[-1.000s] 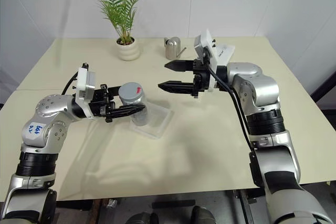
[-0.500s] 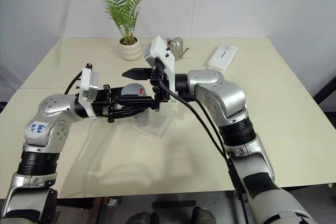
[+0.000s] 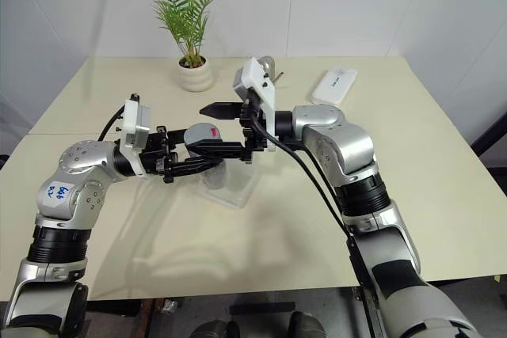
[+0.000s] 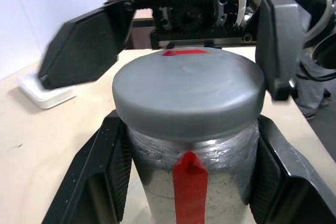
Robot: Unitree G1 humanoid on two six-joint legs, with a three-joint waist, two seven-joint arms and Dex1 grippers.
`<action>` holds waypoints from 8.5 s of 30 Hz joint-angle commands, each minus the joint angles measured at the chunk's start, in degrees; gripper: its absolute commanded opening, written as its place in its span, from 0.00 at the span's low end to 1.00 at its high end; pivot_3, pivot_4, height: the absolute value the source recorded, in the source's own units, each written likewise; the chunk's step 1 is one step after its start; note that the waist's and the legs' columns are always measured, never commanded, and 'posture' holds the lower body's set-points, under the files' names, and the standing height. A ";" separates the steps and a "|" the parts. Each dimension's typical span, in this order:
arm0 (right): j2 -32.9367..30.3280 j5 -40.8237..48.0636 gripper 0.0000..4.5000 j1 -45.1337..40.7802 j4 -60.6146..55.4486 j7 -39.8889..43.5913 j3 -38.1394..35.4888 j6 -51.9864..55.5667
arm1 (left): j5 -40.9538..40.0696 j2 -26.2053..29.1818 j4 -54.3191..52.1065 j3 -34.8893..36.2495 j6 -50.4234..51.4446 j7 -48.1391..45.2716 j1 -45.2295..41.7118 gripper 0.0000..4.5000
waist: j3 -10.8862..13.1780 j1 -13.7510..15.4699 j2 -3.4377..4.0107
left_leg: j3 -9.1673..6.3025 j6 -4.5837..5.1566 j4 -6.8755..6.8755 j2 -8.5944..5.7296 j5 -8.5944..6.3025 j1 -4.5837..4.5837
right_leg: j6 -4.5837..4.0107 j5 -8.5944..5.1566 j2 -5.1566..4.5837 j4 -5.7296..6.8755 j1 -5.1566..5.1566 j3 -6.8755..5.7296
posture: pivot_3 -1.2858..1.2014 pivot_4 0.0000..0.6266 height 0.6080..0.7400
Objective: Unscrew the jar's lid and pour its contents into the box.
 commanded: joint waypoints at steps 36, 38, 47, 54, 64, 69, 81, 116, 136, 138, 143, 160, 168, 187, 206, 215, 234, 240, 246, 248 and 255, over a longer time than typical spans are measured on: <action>4.07 -1.11 1.00 -0.58 -1.31 -4.28 -0.74 -1.01 | -0.41 -0.53 -1.19 0.58 -1.06 -0.64 -0.72 0.54 | -0.01 -0.02 -0.01 | 0.11 0.00 0.03 0.03 0.00 0.03 | 0.00 0.00 0.02 0.07 -0.05 0.12 | 0.52 0.24 1.00; 3.79 -1.16 1.00 -1.24 0.43 -4.06 -1.53 -1.74 | -0.43 -0.46 -1.24 0.68 -1.09 -0.60 -0.60 0.54 | -0.01 -0.04 -0.01 | 0.12 0.00 0.03 0.02 0.00 0.03 | 0.00 0.00 0.02 0.07 -0.05 0.13 | 0.52 0.24 1.00; -0.66 0.13 1.00 -1.80 3.58 0.09 -4.14 -2.85 | -0.56 0.01 -1.67 1.02 -1.09 -0.05 0.14 0.54 | -0.01 0.03 -0.01 | 0.11 0.00 0.03 0.04 0.00 0.03 | 0.00 0.00 0.02 0.07 -0.05 0.12 | 0.52 0.24 1.00; -4.83 -0.18 1.00 -0.75 4.93 4.43 -4.07 -3.76 | -0.43 0.23 -1.08 1.13 -1.39 -0.13 0.06 0.54 | -0.01 0.00 -0.01 | 0.12 0.01 0.03 0.03 0.00 0.02 | 0.00 0.00 0.02 0.07 -0.05 0.12 | 0.52 0.24 1.00; -7.40 1.94 1.00 1.22 2.48 9.29 -5.10 -2.37 | -0.22 0.73 -1.21 1.54 -1.36 -0.71 0.35 0.54 | -0.01 -0.01 -0.01 | 0.19 0.01 0.02 0.04 0.00 0.03 | 0.00 0.00 0.02 0.07 -0.06 0.13 | 0.52 0.24 1.00; -5.71 2.73 1.00 -0.87 3.91 8.64 -5.90 -2.56 | -0.15 0.87 -1.41 1.57 -1.24 -0.60 0.46 0.54 | -0.01 -0.01 -0.01 | 0.20 0.00 0.05 0.05 0.00 0.03 | -0.01 0.01 0.02 0.08 -0.05 0.13 | 0.52 0.24 1.00; 1.56 1.36 1.00 -2.86 -1.14 3.89 -0.36 1.73 | -0.39 0.68 -2.01 1.28 -0.77 -0.25 0.95 0.54 | -0.01 0.16 -0.01 | 0.16 0.00 0.05 0.05 0.00 0.02 | -0.01 0.01 0.02 0.10 -0.08 0.16 | 0.52 0.24 1.00; -11.82 -5.65 0.57 25.03 3.48 -14.54 -20.60 -18.74 | -3.30 2.14 -5.75 5.62 3.34 3.78 5.51 0.54 | -0.08 1.50 -0.14 | 0.63 0.06 -0.02 -0.08 -0.04 0.03 | -0.01 0.02 -0.01 0.07 -0.13 0.29 | 0.52 0.24 1.00; -12.57 -6.66 0.99 38.58 12.18 -17.67 -25.79 -30.03 | -2.86 3.43 0.13 5.99 3.67 2.19 -0.88 0.54 | -0.08 0.03 -0.14 | 0.95 0.02 -0.16 0.28 0.00 0.87 | -0.13 0.13 0.12 0.19 0.19 0.91 | 0.52 0.24 1.00; -14.00 -5.59 0.99 37.77 7.31 -15.82 -24.56 -26.74 | -2.24 3.42 1.02 5.81 2.90 1.98 -1.39 0.54 | -0.07 0.02 -0.12 | 1.00 0.04 -0.16 0.28 -0.01 0.83 | -0.13 0.13 0.11 0.19 0.14 0.94 | 0.52 0.24 1.00; -18.22 0.23 0.99 33.60 -7.31 -7.96 -19.09 -14.86 | 0.83 3.15 4.51 4.80 -0.67 2.08 -3.66 0.54 | -0.07 -0.04 -0.12 | 1.06 0.02 -0.16 0.38 -0.05 0.86 | -0.18 0.16 0.17 0.20 0.10 0.96 | 0.52 0.24 1.00; -22.57 5.66 0.99 27.80 -22.45 0.07 -9.98 -0.27 | 14.56 5.56 17.03 -1.40 -9.25 2.68 -11.58 0.54 | -0.07 1.73 -0.13 | 1.18 0.26 -0.01 0.34 -0.38 0.52 | -0.13 0.21 0.16 -0.18 -0.02 0.74 | 0.52 0.24 1.00; -21.52 5.37 0.99 31.78 -19.36 -3.85 -13.77 -1.16 | 43.00 6.29 20.38 -9.65 -42.35 26.16 -12.11 0.54 | -0.07 1.86 -0.13 | 1.26 0.27 0.09 0.33 -0.37 0.32 | -0.02 0.27 0.15 -0.30 -0.06 0.63 | 0.52 0.24 1.00; -13.42 3.54 0.99 32.11 -16.19 -9.67 -12.89 -3.98 | 121.41 13.59 23.48 -38.73 -39.81 112.71 -17.34 0.54 | -0.07 2.91 -0.13 | 1.53 0.40 0.05 0.34 -0.43 -0.04 | 0.01 0.29 0.15 -0.30 -0.39 0.59 | 0.52 0.24 1.00; -14.53 3.94 0.99 33.05 -15.95 -6.90 -13.03 -4.78 | 76.17 15.54 27.65 -26.19 -55.25 83.53 -13.17 0.54 | -0.07 2.72 -0.13 | 1.38 0.40 0.45 0.41 -0.43 -0.04 | 0.00 0.28 0.05 -0.02 -0.39 0.58 | 0.52 0.24 1.00; -15.20 1.54 0.99 31.95 -13.12 -1.29 -11.55 -10.42 | 20.33 4.11 22.12 2.41 -8.82 44.37 -5.84 0.54 | -0.08 1.67 -0.13 | 1.18 0.45 1.02 0.42 -0.47 0.06 | 0.00 0.29 0.06 0.47 -0.25 0.62 | 0.52 0.24 1.00; -13.81 0.11 0.99 30.37 -12.69 -1.27 -10.74 -14.84 | 11.14 -1.41 22.60 24.07 -9.37 48.69 10.37 0.54 | -0.28 1.56 -0.47 | 1.08 0.33 0.95 0.42 -0.58 0.18 | -0.01 0.31 0.04 0.36 -0.20 0.65 | 0.52 0.24 1.00; -13.39 0.11 0.99 30.30 -12.83 -1.72 -10.49 -14.65 | 12.53 -1.49 24.95 23.67 -12.13 48.75 11.57 0.54 | -0.28 1.38 -0.46 | 1.14 0.29 0.91 0.45 -0.61 0.27 | -0.02 0.32 0.05 0.38 -0.20 0.68 | 0.52 0.24 1.00; -13.02 0.17 1.00 30.02 -12.56 -1.54 -10.37 -14.59 | 12.13 -1.24 24.08 23.59 -11.59 47.63 12.59 0.94 | -0.28 1.29 -0.47 | 1.19 0.30 0.91 0.49 -0.66 0.30 | -0.05 0.33 0.05 0.38 -0.21 0.72 | 0.52 0.24 1.00; -12.77 0.20 1.00 29.88 -12.41 -1.48 -10.21 -14.62 | 12.22 -0.83 23.40 23.59 -11.69 47.01 13.31 0.99 | -0.28 1.30 -0.47 | 1.19 0.31 0.90 0.49 -0.69 0.29 | -0.05 0.33 0.05 0.36 -0.21 0.69 | 0.52 0.24 1.00; -12.64 0.68 1.00 30.91 -13.57 -0.86 -10.05 -13.86 | 10.29 -0.46 16.96 26.28 -10.73 45.00 19.79 0.99 | -0.28 1.14 -0.47 | 1.24 0.33 0.88 0.51 -0.82 0.29 | -0.05 0.33 0.05 0.27 -0.22 0.66 | 0.52 0.24 1.00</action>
